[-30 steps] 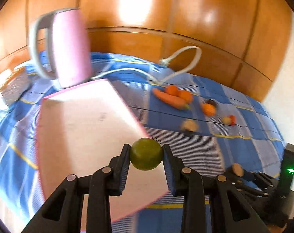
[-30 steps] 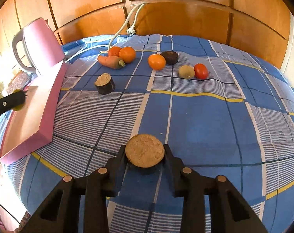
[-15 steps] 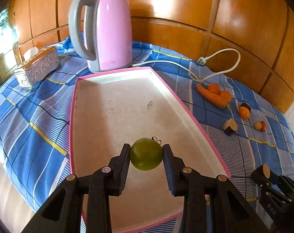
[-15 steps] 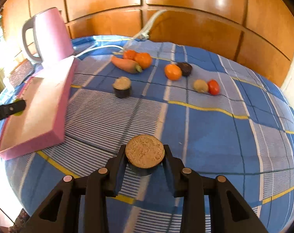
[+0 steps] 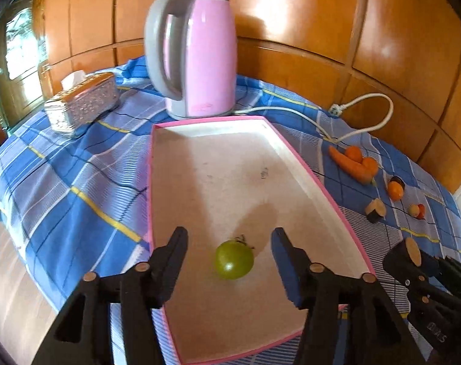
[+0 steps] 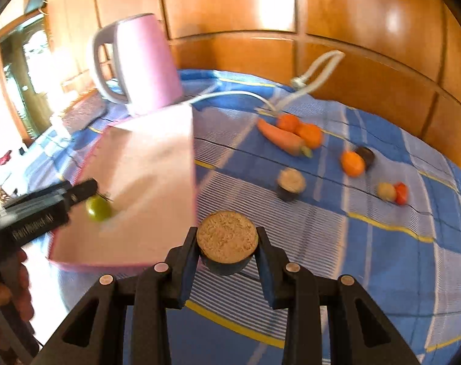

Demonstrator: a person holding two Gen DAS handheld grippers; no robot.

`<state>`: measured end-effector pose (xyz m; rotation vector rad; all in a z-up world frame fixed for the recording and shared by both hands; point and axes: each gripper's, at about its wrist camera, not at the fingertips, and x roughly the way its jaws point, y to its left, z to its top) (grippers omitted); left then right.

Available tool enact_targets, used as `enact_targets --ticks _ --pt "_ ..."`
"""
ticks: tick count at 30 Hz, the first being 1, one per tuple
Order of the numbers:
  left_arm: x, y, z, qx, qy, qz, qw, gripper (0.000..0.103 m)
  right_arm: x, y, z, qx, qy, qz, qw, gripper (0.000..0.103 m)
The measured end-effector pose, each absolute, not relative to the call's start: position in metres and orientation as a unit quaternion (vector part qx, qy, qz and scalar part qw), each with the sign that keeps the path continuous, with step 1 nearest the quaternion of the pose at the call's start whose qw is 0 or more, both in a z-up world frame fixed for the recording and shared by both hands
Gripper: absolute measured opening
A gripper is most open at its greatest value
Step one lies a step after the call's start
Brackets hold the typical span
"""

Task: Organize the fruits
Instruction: 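Carry the eggplant slice into the pink tray and open the right tool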

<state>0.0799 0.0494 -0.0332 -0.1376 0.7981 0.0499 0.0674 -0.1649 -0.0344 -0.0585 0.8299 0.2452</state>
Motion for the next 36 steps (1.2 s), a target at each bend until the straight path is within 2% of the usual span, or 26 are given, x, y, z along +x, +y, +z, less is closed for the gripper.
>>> enact_targets --ticks 2,18,36 --pt "0.076 0.056 -0.032 -0.069 0.385 0.037 0.92 0.068 0.072 -0.152 -0.032 -0.027 0.401 0.135 0.906 0.036" --pt "0.056 0.09 -0.03 -0.095 0.369 0.067 0.922 0.068 0.086 -0.091 -0.041 -0.05 0.411 0.184 0.891 0.036" --pt "0.047 0.046 -0.024 -0.061 0.363 0.006 0.93 0.07 0.056 -0.135 -0.024 -0.018 0.38 0.116 0.917 0.036"
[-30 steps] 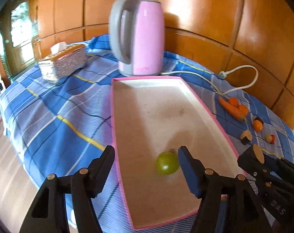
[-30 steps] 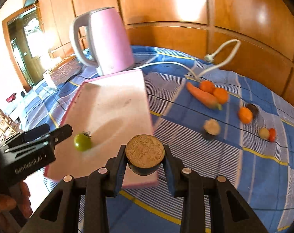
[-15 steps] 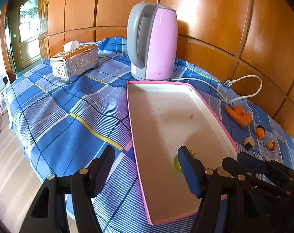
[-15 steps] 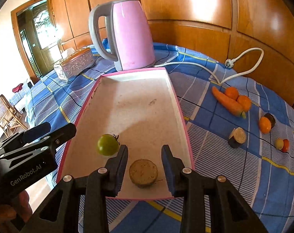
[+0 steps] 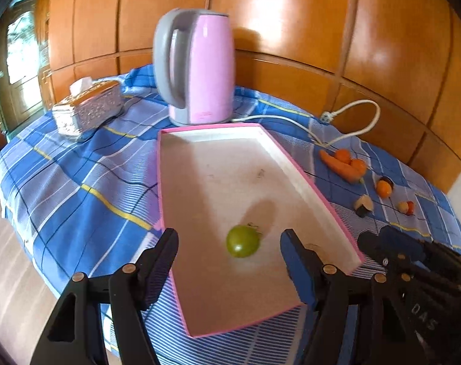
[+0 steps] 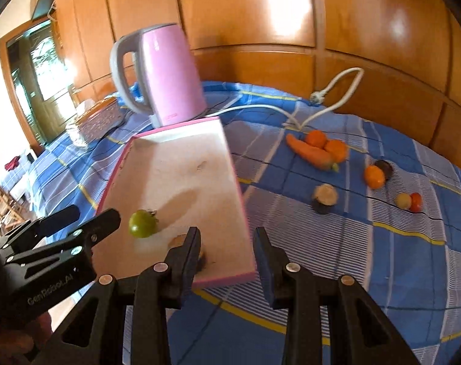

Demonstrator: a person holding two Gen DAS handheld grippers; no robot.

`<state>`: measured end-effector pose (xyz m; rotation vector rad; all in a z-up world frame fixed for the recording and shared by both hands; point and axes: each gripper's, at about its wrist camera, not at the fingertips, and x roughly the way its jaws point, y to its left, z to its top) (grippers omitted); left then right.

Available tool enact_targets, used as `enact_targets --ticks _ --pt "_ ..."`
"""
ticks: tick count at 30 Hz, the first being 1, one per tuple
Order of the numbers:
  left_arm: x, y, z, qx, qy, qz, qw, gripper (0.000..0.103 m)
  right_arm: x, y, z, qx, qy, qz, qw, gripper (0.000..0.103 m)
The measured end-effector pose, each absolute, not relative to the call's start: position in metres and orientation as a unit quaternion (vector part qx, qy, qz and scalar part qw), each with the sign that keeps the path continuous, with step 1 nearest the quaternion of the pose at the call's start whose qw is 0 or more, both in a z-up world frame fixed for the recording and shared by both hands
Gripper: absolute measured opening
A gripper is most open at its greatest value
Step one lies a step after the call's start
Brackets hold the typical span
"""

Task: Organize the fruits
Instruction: 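Carry the eggplant slice into the pink tray and open the right tool, then grasp the second eggplant slice with the left tool while the right tool approaches the red tomato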

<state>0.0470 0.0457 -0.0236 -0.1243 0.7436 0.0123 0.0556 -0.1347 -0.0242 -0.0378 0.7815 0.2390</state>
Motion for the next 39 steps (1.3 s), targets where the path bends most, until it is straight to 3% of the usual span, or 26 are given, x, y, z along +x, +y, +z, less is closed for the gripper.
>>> enact_targets --ticks 24,31,39 --pt "0.065 -0.043 -0.022 0.002 0.372 -0.111 0.921 0.07 0.051 -0.248 -0.031 0.048 0.388 -0.022 0.92 0.036" --pt "0.082 -0.073 -0.021 0.005 0.384 -0.148 0.911 0.061 0.054 -0.268 -0.034 0.06 0.392 -0.04 0.917 0.036" --pt "0.106 -0.1 -0.027 0.008 0.397 -0.164 0.903 0.059 0.061 -0.286 -0.036 0.066 0.393 -0.055 0.915 0.036"
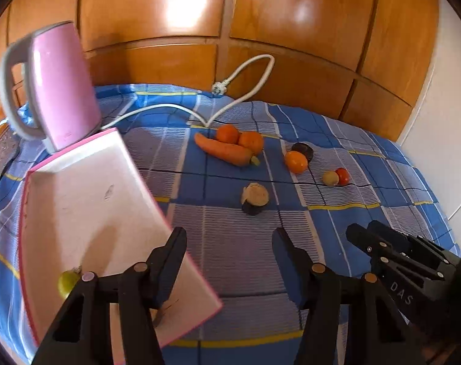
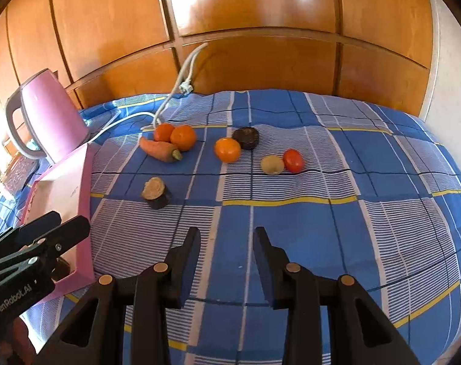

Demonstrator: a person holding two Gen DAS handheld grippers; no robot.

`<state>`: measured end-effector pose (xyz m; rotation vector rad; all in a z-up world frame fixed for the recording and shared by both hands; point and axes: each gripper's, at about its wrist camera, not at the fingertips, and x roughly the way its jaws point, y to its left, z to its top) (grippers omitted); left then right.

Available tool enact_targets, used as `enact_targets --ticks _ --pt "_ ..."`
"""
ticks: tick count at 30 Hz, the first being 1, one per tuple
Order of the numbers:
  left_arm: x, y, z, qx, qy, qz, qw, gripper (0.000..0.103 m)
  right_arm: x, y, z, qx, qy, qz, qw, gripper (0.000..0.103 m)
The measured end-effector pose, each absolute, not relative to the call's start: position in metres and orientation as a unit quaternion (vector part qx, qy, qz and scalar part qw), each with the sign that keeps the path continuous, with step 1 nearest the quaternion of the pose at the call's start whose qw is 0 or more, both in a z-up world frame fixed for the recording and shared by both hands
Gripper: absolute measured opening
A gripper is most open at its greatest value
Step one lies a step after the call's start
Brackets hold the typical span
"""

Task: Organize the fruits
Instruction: 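Grasp the second eggplant slice with the left tool while the right tool approaches the red tomato, then carry the eggplant slice into the tray and open the left tool while the right grasps the red tomato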

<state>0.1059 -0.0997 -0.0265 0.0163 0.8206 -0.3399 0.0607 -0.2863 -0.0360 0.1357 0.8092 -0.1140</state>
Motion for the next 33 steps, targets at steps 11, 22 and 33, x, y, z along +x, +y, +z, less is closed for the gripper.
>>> enact_targets --ticks 11,22,33 --pt "0.143 -0.138 -0.042 0.011 0.416 -0.176 0.892 0.059 0.08 -0.324 -0.041 0.08 0.395 -0.085 0.911 0.036" --pt "0.177 -0.157 -0.069 0.006 0.452 -0.161 0.878 0.059 0.122 -0.363 -0.044 0.097 0.395 -0.102 0.908 0.036" --pt "0.184 -0.162 -0.083 0.002 0.449 -0.171 0.877 0.031 0.169 -0.383 -0.062 0.141 0.412 -0.086 0.896 0.034"
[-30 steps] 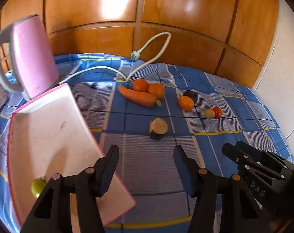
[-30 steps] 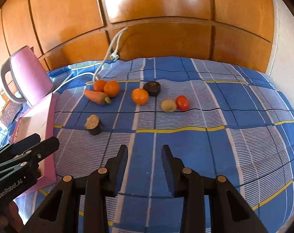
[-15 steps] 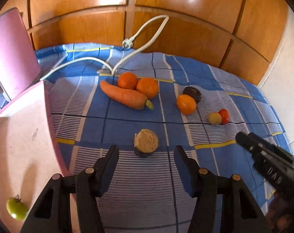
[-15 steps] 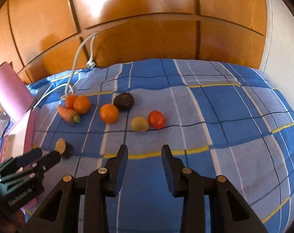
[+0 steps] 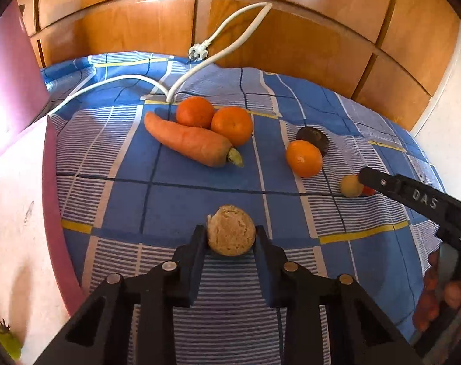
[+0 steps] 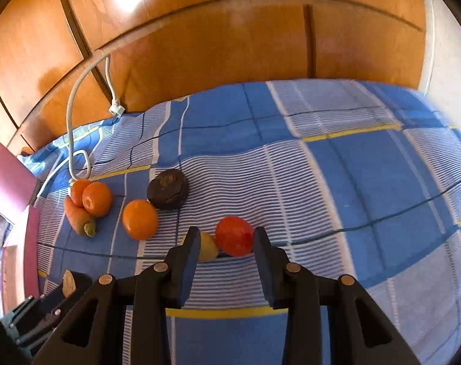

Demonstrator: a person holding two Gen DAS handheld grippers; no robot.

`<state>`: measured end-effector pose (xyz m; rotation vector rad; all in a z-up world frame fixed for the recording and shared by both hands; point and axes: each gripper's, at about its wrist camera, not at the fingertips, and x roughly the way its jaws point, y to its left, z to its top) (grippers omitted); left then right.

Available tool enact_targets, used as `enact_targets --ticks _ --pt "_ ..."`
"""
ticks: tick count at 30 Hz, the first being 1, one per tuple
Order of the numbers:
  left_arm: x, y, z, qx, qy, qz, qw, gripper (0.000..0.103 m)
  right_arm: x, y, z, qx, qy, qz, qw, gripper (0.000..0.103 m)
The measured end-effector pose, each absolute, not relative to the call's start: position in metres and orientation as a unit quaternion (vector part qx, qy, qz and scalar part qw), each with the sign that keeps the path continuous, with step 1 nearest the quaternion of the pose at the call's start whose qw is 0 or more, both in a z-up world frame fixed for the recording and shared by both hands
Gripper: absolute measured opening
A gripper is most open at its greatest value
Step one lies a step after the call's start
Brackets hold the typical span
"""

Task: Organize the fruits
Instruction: 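Carry the eggplant slice into the tray and open the left tool while the right grasps the red tomato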

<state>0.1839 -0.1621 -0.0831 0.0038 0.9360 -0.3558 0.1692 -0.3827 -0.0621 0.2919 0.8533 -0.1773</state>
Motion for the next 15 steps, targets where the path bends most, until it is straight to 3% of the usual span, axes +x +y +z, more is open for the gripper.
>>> enact_targets --ticks 2,10,12,15 --pt "0.18 -0.16 -0.083 -0.005 0.447 -0.175 0.877 0.031 0.169 -0.379 -0.06 0.128 0.413 -0.082 0.898 0.009" --pt "0.166 -0.154 -0.079 -0.009 0.441 -0.183 0.878 0.031 0.141 -0.384 -0.063 0.128 0.416 -0.094 0.895 0.009" --pt "0.164 -0.152 -0.077 -0.012 0.44 -0.183 0.879 0.031 0.141 -0.391 -0.064 0.144 0.417 -0.095 0.892 0.014" --pt "0.161 -0.149 -0.071 -0.011 0.431 -0.187 0.883 0.031 0.146 -0.393 -0.058 0.161 0.407 -0.09 0.895 0.031"
